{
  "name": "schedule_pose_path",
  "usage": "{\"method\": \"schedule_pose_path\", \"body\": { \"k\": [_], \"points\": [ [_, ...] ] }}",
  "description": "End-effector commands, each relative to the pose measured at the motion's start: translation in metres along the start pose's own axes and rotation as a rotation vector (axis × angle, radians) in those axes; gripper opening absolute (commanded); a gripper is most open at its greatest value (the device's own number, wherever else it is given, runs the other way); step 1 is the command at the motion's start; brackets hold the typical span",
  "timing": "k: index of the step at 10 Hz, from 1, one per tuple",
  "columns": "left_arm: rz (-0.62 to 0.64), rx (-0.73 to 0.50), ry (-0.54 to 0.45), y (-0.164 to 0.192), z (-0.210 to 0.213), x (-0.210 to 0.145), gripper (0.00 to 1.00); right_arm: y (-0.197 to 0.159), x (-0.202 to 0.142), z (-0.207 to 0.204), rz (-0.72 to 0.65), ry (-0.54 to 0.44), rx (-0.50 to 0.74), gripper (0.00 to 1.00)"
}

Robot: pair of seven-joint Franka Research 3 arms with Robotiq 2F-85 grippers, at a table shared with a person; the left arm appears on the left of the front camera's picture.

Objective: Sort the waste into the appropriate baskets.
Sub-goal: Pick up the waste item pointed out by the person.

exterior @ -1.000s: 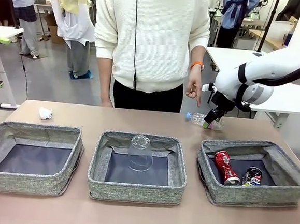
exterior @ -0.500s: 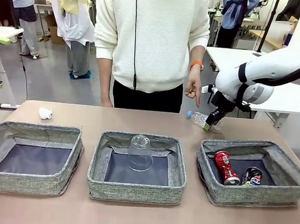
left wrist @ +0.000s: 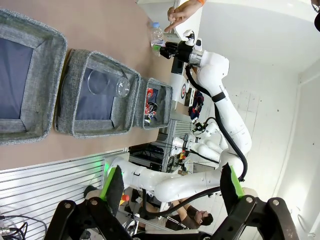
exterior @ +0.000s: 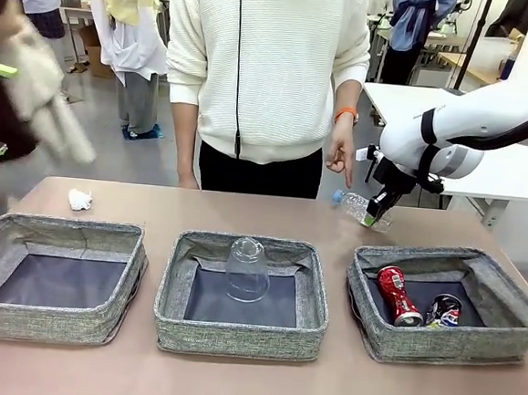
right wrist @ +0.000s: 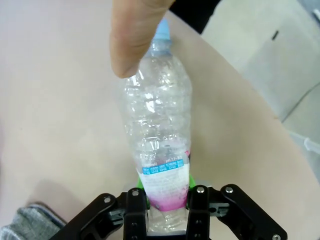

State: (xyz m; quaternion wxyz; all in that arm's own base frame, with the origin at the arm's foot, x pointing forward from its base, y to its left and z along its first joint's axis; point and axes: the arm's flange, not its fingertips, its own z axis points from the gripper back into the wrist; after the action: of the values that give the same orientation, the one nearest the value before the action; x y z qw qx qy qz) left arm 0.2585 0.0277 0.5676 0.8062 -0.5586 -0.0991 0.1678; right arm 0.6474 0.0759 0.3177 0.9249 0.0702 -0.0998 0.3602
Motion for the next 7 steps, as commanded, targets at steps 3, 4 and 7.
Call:
{"method": "schedule_pose_path", "body": {
  "k": [3, 4, 7],
  "points": [
    [-0.02, -0.001, 0.007, 0.0, 0.002, 0.0, 1.0, -0.004, -0.005, -0.007, -0.063, 0.02, -0.034, 0.0],
    [-0.02, -0.001, 0.007, 0.0, 0.002, 0.0, 1.0, -0.005, -0.006, 0.002, -0.12, 0.012, -0.046, 0.0],
    [-0.02, -0.001, 0.007, 0.0, 0.002, 0.0, 1.0, 0.029, -0.024, 0.106, -0.556, 0.027, -0.188, 0.0]
  ]
}}
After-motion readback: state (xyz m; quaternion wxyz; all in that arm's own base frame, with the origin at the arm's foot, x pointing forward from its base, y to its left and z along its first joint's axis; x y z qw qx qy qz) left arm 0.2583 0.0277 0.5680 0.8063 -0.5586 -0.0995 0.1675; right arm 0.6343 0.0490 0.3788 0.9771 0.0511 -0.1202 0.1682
